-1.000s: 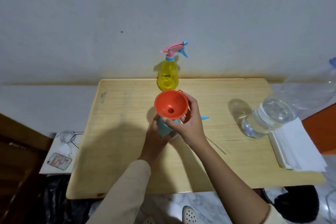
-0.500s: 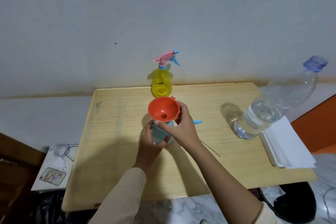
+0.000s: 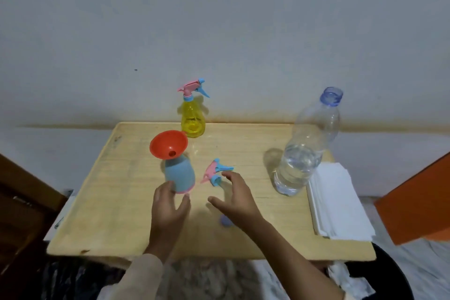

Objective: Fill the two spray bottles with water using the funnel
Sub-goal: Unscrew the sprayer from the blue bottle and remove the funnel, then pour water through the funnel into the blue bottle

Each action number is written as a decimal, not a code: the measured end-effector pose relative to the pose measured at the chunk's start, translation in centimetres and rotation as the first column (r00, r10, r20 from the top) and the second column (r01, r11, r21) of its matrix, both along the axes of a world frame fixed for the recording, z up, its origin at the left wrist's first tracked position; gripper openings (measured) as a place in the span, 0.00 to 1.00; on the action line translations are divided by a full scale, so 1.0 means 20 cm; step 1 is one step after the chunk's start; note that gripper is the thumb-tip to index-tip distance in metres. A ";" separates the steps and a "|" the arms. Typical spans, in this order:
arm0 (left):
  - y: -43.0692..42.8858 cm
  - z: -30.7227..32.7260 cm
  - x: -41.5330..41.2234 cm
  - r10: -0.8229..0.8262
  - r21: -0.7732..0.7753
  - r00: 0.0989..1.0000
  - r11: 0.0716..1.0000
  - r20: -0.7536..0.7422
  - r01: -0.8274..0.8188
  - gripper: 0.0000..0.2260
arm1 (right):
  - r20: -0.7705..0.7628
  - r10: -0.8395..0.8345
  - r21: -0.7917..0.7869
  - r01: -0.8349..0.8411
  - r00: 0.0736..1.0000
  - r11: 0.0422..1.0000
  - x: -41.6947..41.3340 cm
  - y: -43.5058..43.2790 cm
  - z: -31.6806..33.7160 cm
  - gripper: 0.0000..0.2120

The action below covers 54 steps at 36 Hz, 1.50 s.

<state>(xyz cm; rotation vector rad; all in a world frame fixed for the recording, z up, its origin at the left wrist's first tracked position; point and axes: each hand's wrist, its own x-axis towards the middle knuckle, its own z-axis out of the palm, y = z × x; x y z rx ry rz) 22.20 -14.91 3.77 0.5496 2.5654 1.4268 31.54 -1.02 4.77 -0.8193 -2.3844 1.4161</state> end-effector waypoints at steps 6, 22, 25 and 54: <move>0.33 0.20 0.33 -0.182 0.083 0.980 0.979 -0.082 0.188 0.20 | 0.109 -0.145 0.267 0.111 0.983 0.957 0.46 0.25 -0.09 0.30; 1.16 0.63 0.59 -0.423 0.094 0.870 0.884 -0.252 0.457 0.45 | -0.076 -0.152 -0.052 0.148 0.985 0.988 0.50 0.86 -0.03 0.55; 1.18 0.59 0.58 -0.365 0.120 0.893 0.906 -0.264 0.406 0.45 | -0.160 -0.121 -0.135 0.099 0.980 0.986 0.49 0.89 -0.04 0.53; 0.63 0.56 0.30 0.001 0.768 0.956 0.596 0.293 -0.235 0.27 | 0.000 0.084 0.525 -0.071 0.996 0.848 0.32 0.62 0.31 0.48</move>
